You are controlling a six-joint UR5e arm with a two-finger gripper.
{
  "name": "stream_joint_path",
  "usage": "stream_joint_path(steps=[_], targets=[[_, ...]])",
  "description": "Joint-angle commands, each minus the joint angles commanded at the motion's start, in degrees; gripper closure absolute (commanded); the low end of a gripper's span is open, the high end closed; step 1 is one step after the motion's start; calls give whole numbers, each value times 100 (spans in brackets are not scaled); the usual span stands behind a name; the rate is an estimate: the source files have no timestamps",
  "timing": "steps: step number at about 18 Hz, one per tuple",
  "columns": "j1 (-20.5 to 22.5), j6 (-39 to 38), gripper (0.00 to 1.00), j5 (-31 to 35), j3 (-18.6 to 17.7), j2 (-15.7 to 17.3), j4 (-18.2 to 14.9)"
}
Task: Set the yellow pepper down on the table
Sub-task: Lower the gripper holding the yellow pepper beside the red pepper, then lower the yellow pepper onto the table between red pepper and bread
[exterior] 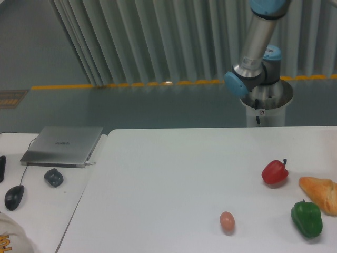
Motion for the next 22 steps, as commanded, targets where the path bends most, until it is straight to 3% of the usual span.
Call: stream_joint_path(steps=[6,9,14,22], targets=[[-773,-131,80,-26,-791,563,-237],[-1388,-797,79,-9,-818,599,-422],[-2189,-1687,79,18,-862,537,-431],[-2304,-1907,77,0,-854,142,-396]])
